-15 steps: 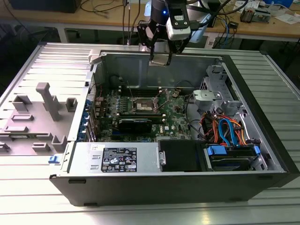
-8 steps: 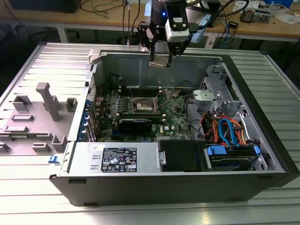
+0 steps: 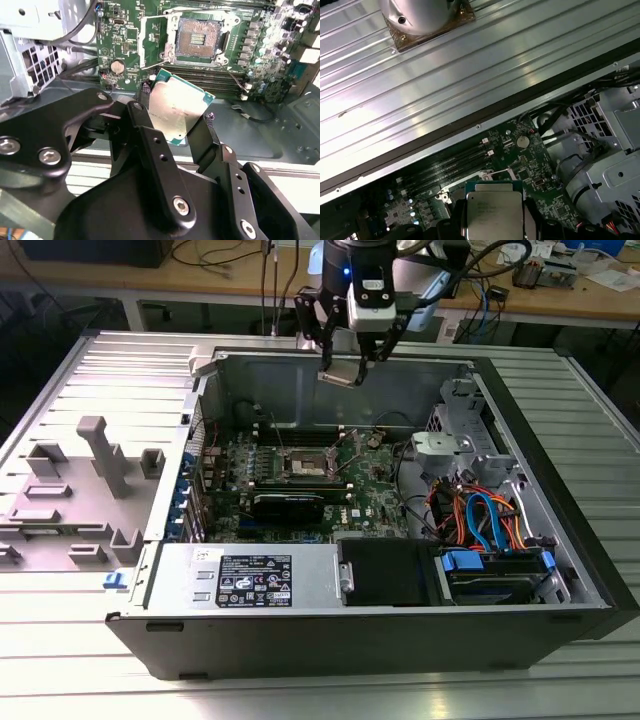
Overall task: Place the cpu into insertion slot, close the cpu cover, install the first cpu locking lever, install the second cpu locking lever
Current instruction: 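Place the cpu into insertion slot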
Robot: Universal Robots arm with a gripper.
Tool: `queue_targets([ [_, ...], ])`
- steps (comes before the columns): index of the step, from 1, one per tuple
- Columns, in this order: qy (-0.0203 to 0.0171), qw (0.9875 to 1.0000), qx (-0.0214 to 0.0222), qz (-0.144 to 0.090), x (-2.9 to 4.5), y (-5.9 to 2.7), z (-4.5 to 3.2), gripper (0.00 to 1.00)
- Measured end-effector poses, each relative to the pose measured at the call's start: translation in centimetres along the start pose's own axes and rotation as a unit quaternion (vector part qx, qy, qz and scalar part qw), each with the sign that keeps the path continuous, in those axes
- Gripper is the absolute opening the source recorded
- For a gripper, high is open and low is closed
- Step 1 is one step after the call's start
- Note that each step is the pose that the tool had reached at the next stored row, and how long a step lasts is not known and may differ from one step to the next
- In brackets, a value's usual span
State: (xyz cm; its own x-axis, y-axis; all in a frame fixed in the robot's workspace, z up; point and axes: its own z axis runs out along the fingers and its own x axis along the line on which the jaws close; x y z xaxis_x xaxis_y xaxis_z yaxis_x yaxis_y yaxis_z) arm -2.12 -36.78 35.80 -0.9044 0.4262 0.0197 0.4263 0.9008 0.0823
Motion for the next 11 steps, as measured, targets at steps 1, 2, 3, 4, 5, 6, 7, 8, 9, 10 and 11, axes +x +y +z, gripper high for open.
queue_targets([
  [1, -0.0003, 1.0000, -0.0001, 0.004, 0.00, -0.01, 0.02, 0.55],
  [2, -0.0007, 1.0000, -0.0001, 0.008, 0.00, -0.01, 0.02, 0.55],
  [3, -0.0011, 0.9999, 0.0000, 0.012, 0.00, -0.01, 0.03, 0.55],
  [4, -0.0017, 0.9998, 0.0000, 0.019, -0.01, -0.02, 0.06, 0.55],
  [5, -0.0022, 0.9997, -0.0001, 0.025, -0.01, -0.03, 0.09, 0.55],
  [6, -0.0025, 0.9996, -0.0002, 0.029, -0.01, -0.03, 0.11, 0.55],
  [7, -0.0029, 0.9994, -0.0003, 0.034, -0.01, -0.03, 0.12, 0.55],
  [8, -0.0033, 0.9992, -0.0004, 0.039, -0.02, -0.04, 0.15, 0.55],
  [9, -0.0037, 0.9990, -0.0004, 0.044, -0.02, -0.05, 0.17, 0.55],
  [10, -0.0041, 0.9988, -0.0005, 0.049, -0.03, -0.07, 0.20, 0.55],
  [11, -0.0044, 0.9985, -0.0006, 0.054, -0.06, -0.15, 0.27, 0.55],
])
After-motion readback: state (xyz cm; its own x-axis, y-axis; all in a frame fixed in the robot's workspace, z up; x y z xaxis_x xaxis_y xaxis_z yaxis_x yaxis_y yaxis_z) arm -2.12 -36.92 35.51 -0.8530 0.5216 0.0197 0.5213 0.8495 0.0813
